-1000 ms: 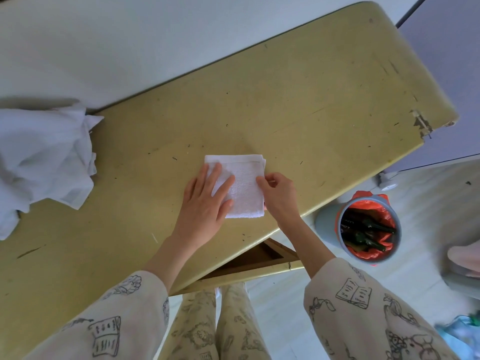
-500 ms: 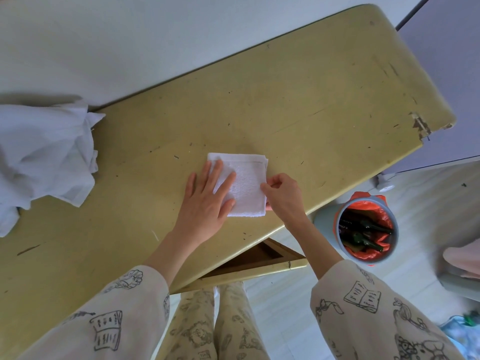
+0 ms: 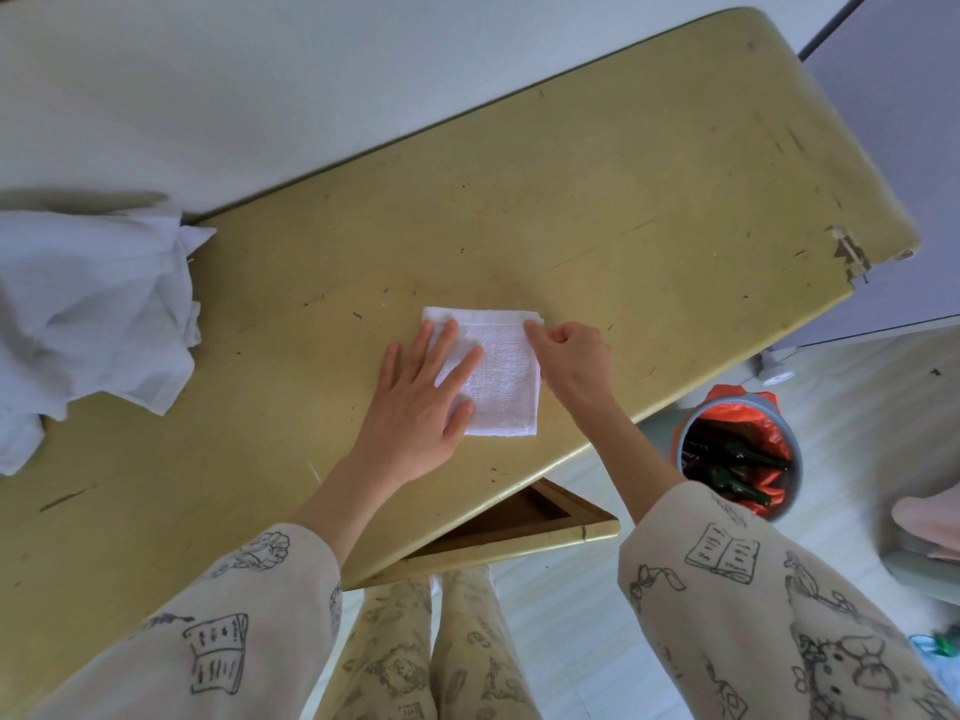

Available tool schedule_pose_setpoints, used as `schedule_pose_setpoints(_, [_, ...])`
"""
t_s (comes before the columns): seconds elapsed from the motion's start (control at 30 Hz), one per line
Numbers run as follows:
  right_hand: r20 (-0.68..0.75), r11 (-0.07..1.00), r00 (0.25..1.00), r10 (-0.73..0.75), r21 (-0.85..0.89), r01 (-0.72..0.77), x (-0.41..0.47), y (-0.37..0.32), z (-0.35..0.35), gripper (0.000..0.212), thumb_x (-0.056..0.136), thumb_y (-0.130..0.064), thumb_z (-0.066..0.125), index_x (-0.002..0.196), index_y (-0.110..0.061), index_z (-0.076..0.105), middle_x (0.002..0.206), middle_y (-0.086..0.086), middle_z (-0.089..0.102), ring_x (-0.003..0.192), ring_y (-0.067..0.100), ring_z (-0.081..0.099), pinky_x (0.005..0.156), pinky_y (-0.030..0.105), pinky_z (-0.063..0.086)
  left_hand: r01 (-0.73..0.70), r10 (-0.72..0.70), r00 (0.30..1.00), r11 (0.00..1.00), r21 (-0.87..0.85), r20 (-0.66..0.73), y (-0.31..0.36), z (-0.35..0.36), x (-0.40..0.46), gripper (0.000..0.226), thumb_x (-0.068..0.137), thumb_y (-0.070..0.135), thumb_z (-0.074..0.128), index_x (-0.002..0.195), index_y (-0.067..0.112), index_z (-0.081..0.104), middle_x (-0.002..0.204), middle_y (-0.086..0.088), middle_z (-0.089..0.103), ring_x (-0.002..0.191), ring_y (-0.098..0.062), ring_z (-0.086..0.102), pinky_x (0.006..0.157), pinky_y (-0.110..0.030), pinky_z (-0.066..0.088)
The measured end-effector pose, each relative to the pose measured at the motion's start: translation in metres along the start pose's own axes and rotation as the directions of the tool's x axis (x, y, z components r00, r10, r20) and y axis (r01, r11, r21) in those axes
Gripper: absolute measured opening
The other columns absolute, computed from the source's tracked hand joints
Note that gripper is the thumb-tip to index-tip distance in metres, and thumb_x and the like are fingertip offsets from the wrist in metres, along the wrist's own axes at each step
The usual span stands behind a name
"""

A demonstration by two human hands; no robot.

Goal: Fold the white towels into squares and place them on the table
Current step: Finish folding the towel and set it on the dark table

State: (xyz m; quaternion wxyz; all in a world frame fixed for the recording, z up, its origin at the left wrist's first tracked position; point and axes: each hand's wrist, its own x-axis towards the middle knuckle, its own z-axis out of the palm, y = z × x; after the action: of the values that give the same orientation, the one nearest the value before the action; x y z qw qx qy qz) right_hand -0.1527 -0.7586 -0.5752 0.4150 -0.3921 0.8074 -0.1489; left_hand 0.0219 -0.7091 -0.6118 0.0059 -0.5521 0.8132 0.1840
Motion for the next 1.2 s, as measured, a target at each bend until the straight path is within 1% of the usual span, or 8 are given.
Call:
schedule_pose_setpoints(0.23, [-0.027, 0.999, 1.000, 0.010, -0.047, -0.011, 0.009, -0.009, 0.001, 0.033, 0.089, -0.033, 0.052, 0.060, -0.021, 0.042, 0.060, -0.005, 0.046, 0.066, 0.020, 0.048, 0.051, 0.026, 0.032, 0.002, -0.002, 1.000, 1.000, -0.012, 0.001, 0.001, -0.004, 0.001, 0.058, 0.089, 0.044, 0.020, 0.145, 0.027, 0.023, 0.157, -0.004, -0.003, 0.143, -0.021, -0.012, 0.113, -0.048, 0.000])
schedule_pose_setpoints(0.43, [-0.019, 0.999, 0.999, -0.033, -0.006, 0.033, 0.008, -0.004, 0.000, 0.022, 0.092, -0.030, 0.051, 0.082, -0.011, 0.053, 0.066, -0.005, 0.048, 0.072, 0.019, 0.050, 0.064, 0.028, 0.036, -0.003, 0.003, 1.000, 1.000, -0.018, -0.016, 0.002, -0.004, 0.001, 0.056, 0.090, 0.041, 0.025, 0.144, 0.026, 0.025, 0.157, -0.005, 0.001, 0.144, -0.023, -0.007, 0.113, -0.049, 0.004])
schedule_pose_setpoints(0.63, [-0.047, 0.999, 0.998, -0.047, 0.021, 0.049, 0.006, -0.005, 0.002, 0.019, 0.093, -0.026, 0.050, 0.085, -0.009, 0.052, 0.068, -0.004, 0.049, 0.074, 0.019, 0.049, 0.066, 0.027, 0.034, -0.007, 0.007, 1.000, 1.000, -0.019, -0.014, 0.000, -0.004, 0.003, 0.059, 0.089, 0.042, 0.026, 0.145, 0.026, 0.024, 0.157, -0.003, 0.002, 0.144, -0.022, -0.005, 0.113, -0.048, 0.002])
schedule_pose_setpoints(0.77, [-0.119, 0.992, 0.986, -0.113, -0.066, 0.105, 0.000, -0.004, 0.007, 0.015, 0.094, -0.021, 0.049, 0.099, -0.007, 0.054, 0.098, 0.007, 0.057, 0.089, 0.023, 0.053, 0.071, 0.029, 0.036, -0.011, 0.011, 1.000, 1.000, 0.002, 0.016, -0.001, -0.003, 0.004, 0.061, 0.088, 0.044, 0.021, 0.147, 0.027, 0.018, 0.157, -0.002, -0.004, 0.144, -0.022, -0.009, 0.114, -0.047, -0.001])
schedule_pose_setpoints(0.87, [-0.244, 0.873, 0.862, -0.445, -0.334, 0.356, -0.012, 0.004, 0.019, 0.029, 0.090, -0.011, 0.053, 0.118, -0.003, 0.052, 0.123, 0.015, 0.052, 0.110, 0.030, 0.051, 0.088, 0.038, 0.041, -0.024, 0.023, 1.000, 1.000, 0.019, 0.020, 0.000, -0.003, 0.007, 0.062, 0.087, 0.044, 0.021, 0.147, 0.028, 0.018, 0.157, -0.002, -0.003, 0.144, -0.021, -0.009, 0.114, -0.048, -0.002])
schedule_pose_setpoints(0.93, [-0.166, 0.714, 0.761, -0.627, -0.513, 0.476, -0.018, 0.014, 0.034, 0.037, 0.088, -0.007, 0.052, 0.124, 0.000, 0.051, 0.132, 0.019, 0.051, 0.123, 0.035, 0.048, 0.097, 0.045, 0.041, -0.021, 0.020, 0.999, 1.000, 0.024, 0.035, 0.000, -0.003, 0.009, 0.063, 0.086, 0.044, 0.020, 0.147, 0.030, 0.016, 0.157, -0.001, -0.005, 0.144, -0.019, -0.010, 0.114, -0.047, -0.003])
schedule_pose_setpoints(1.0, [-0.061, 0.611, 0.746, -0.663, -0.620, 0.493, -0.020, 0.025, 0.047, 0.043, 0.090, -0.012, 0.039, 0.129, 0.000, 0.049, 0.138, 0.018, 0.048, 0.130, 0.032, 0.044, 0.104, 0.048, 0.036, -0.016, 0.014, 0.999, 0.999, 0.042, 0.040, -0.001, -0.001, 0.009, 0.064, 0.086, 0.047, 0.021, 0.147, 0.032, 0.012, 0.157, 0.001, -0.006, 0.144, -0.018, -0.009, 0.114, -0.047, -0.003])
schedule_pose_setpoints(1.2, [0.040, 0.559, 0.785, -0.618, -0.680, 0.474, -0.011, 0.047, 0.055, 0.056, 0.095, -0.032, 0.023, 0.141, -0.002, 0.034, 0.149, 0.011, 0.034, 0.140, 0.022, 0.028, 0.113, 0.041, 0.014, -0.091, 0.098, 0.994, 0.988, 0.123, -0.054, -0.015, 0.008, 0.009, 0.064, 0.087, 0.051, 0.030, 0.146, 0.027, 0.019, 0.156, -0.004, 0.013, 0.143, -0.020, 0.008, 0.113, -0.050, 0.006])
